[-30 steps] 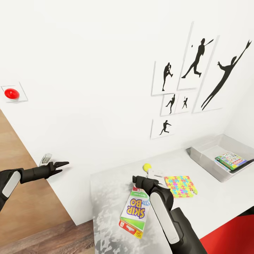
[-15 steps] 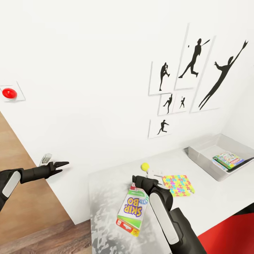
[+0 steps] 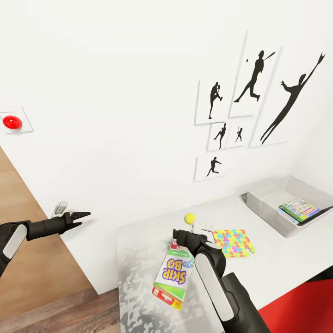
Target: Put all the toys in the child's room - the three board games (two on the bed and one on the table), the two jigsaw puzzles on the table, and the tennis ball on the table - inside the toy box on the table in the child's room.
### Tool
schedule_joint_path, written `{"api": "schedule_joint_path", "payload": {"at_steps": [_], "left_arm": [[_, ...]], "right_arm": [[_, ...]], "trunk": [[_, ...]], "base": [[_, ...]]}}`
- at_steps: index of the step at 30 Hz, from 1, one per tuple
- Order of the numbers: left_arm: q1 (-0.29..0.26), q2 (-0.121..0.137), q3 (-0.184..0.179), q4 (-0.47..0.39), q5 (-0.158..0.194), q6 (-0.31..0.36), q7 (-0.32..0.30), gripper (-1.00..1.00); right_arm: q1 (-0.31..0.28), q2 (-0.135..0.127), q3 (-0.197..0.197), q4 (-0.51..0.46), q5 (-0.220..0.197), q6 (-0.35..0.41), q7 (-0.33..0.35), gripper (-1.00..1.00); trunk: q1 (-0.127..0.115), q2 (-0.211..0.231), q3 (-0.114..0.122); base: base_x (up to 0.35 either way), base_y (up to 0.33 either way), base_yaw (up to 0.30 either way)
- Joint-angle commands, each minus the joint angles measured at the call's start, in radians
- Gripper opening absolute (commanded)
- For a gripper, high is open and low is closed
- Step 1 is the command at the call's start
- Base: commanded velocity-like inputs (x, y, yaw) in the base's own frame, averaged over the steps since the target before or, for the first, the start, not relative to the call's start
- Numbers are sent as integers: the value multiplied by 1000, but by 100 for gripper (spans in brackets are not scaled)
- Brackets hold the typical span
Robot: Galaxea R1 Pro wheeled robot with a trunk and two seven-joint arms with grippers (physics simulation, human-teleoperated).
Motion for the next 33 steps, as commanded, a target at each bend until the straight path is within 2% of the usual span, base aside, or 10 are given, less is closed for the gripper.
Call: {"api": "schedule_joint_path", "payload": {"at_steps": [1,5,13,23,33], "left_arm": [[-1,0,1,0,0,4,-3,100],[-1,0,1,0,0,4,-3,100],[-1,1,1,0,0,4,-3,100],[-1,0,1,1,0,4,-3,100],[-1,0,1,0,0,4,-3,100]], "right_arm": [[-1,0,2,-2,-9,2,-10,100],[-1,1,20,-5,-8,1,-10,100],[-1,1,29,-4,-8,0,-10,100],[-1,2,26,-2,-9,1,-10,100],[-7,17,15,4,-9,8,-28,100]], "trunk": [[1,-2,-2],[1,-2,-2],[1,-2,-2],[1,-2,-2],[1,-2,-2]], "base": [[0,0,0],[0,0,0],[0,0,0],[0,0,0],[0,0,0]]}}
